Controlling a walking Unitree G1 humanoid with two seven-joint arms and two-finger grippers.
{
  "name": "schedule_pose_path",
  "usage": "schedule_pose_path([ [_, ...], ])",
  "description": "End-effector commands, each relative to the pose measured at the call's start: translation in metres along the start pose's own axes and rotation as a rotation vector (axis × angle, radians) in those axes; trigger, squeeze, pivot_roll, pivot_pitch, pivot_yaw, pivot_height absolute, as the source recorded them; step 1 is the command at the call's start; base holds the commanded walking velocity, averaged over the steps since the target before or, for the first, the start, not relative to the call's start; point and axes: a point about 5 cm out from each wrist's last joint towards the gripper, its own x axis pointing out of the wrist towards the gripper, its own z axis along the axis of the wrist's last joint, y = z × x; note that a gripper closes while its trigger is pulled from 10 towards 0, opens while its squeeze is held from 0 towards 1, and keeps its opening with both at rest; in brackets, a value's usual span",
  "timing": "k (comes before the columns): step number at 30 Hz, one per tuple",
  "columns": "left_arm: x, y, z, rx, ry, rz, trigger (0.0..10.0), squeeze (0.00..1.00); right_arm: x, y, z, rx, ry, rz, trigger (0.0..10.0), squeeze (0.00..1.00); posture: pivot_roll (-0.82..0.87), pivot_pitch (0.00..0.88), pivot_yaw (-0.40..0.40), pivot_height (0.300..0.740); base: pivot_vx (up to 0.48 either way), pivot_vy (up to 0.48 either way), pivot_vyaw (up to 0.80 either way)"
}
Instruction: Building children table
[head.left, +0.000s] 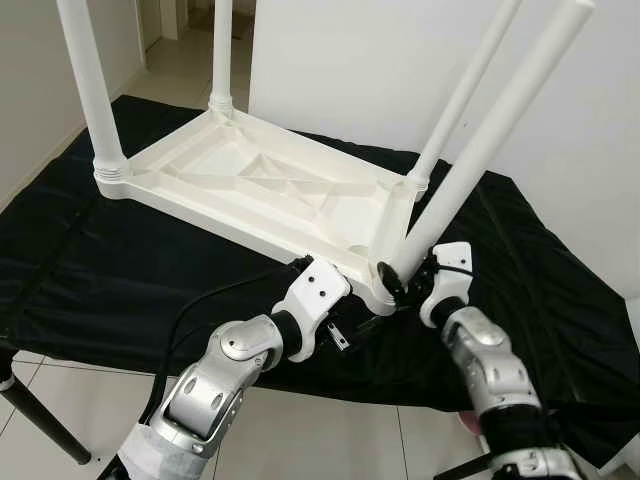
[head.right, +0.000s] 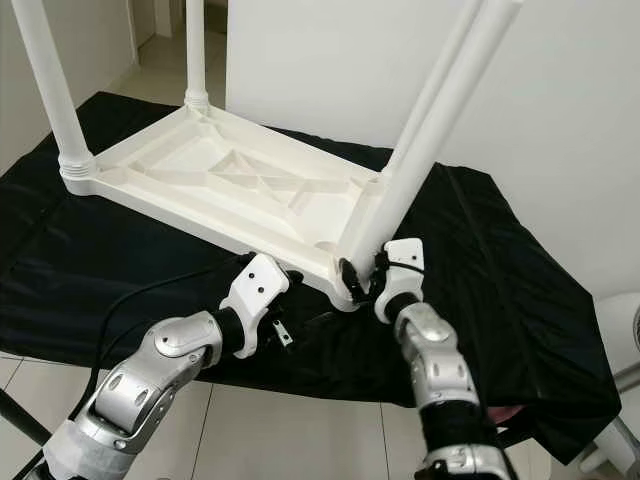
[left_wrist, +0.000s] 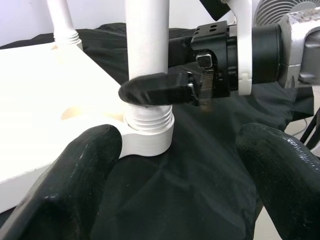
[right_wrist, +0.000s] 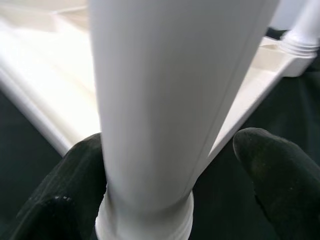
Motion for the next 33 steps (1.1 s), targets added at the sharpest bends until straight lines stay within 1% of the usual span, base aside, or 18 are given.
schedule_pose_path([
  [1,0.004,-0.003,0.002,0.001,-0.010,-0.016,10.0,0.00,-0.001,-0.002,-0.006,-0.019,0.023,0.065,10.0,0.00,0.06,0.000,-0.177,0.740,0.000,0.000,0.00],
  [3,0.004,-0.003,0.003,0.002,-0.011,-0.014,10.0,0.00,0.002,-0.001,-0.004,-0.033,0.011,0.150,10.0,0.00,0.06,0.000,-0.178,0.740,0.000,0.000,0.00],
  [5,0.004,-0.003,0.003,0.002,-0.011,-0.014,10.0,0.00,0.002,-0.001,-0.004,-0.033,0.011,0.150,10.0,0.00,0.06,0.000,-0.178,0.740,0.000,0.000,0.00],
  [6,0.004,-0.003,0.003,0.002,-0.011,-0.012,10.0,0.00,0.004,0.001,-0.003,-0.011,0.004,0.209,10.0,0.00,0.07,0.000,-0.180,0.740,0.000,0.000,0.00],
  [7,0.004,-0.003,0.003,0.002,-0.011,-0.012,10.0,0.00,0.004,0.001,-0.003,-0.011,0.004,0.209,10.0,0.00,0.07,0.000,-0.180,0.740,0.000,0.000,0.00],
  [9,0.003,-0.002,0.003,0.000,-0.011,-0.006,10.0,0.00,0.010,0.006,-0.002,-0.002,0.001,0.304,10.0,0.00,0.07,0.000,-0.180,0.740,0.000,0.000,0.00],
  [12,0.002,-0.002,0.003,-0.001,-0.011,-0.004,10.0,0.00,0.014,0.007,-0.003,-0.009,0.003,0.337,10.0,0.00,0.08,0.000,-0.178,0.740,0.000,0.000,0.00],
  [13,0.002,-0.001,0.003,0.000,-0.009,-0.002,10.0,0.00,0.023,0.011,-0.002,-0.026,0.011,0.367,10.0,0.00,0.08,0.000,-0.174,0.740,0.000,0.000,0.00],
  [15,0.002,0.000,0.003,0.004,-0.008,0.000,10.0,0.00,0.030,0.011,-0.003,-0.048,0.024,0.358,10.0,0.00,0.08,0.000,-0.174,0.740,0.000,0.000,0.00],
  [18,0.002,0.000,0.004,0.007,-0.008,0.001,10.0,0.00,0.031,0.010,-0.003,-0.054,0.031,0.353,10.0,0.00,0.08,0.000,-0.174,0.740,0.000,0.000,0.00],
  [19,0.003,0.001,0.004,0.010,-0.008,0.002,10.0,0.00,0.033,0.010,-0.005,-0.073,0.047,0.354,5.1,0.00,0.09,0.000,-0.172,0.740,0.000,0.000,0.00],
  [20,0.003,0.001,0.005,0.010,-0.009,0.003,10.0,0.00,0.033,0.009,-0.006,-0.067,0.061,0.356,3.4,0.00,0.09,0.000,-0.172,0.740,0.000,0.000,0.00],
  [21,0.003,0.001,0.005,0.010,-0.009,0.003,10.0,0.00,0.033,0.009,-0.006,-0.067,0.061,0.356,3.4,0.00,0.09,0.000,-0.172,0.740,0.000,0.000,0.00],
  [22,0.003,0.002,0.005,0.010,-0.009,0.004,10.0,0.00,0.033,0.007,-0.008,-0.065,0.077,0.358,0.0,0.00,0.09,0.000,-0.170,0.740,0.000,0.000,0.00],
  [24,0.003,0.002,0.005,0.010,-0.009,0.004,10.0,0.00,0.033,0.007,-0.008,-0.065,0.077,0.358,0.0,0.00,0.09,0.000,-0.170,0.740,0.000,0.000,0.00],
  [26,0.003,0.001,0.006,0.009,-0.011,0.006,10.0,0.00,0.031,0.003,-0.012,-0.063,0.093,0.358,0.0,0.00,0.09,0.000,-0.167,0.740,0.000,0.000,0.00],
  [30,0.004,0.001,0.006,0.007,-0.011,0.003,10.0,0.00,0.028,-0.001,-0.015,-0.063,0.102,0.363,0.0,0.00,0.08,0.000,-0.164,0.740,0.000,0.000,0.00],
  [33,0.004,0.001,0.006,0.007,-0.011,0.003,10.0,0.00,0.028,-0.001,-0.015,-0.063,0.102,0.363,0.0,0.00,0.08,0.000,-0.164,0.740,0.000,0.000,0.00],
])
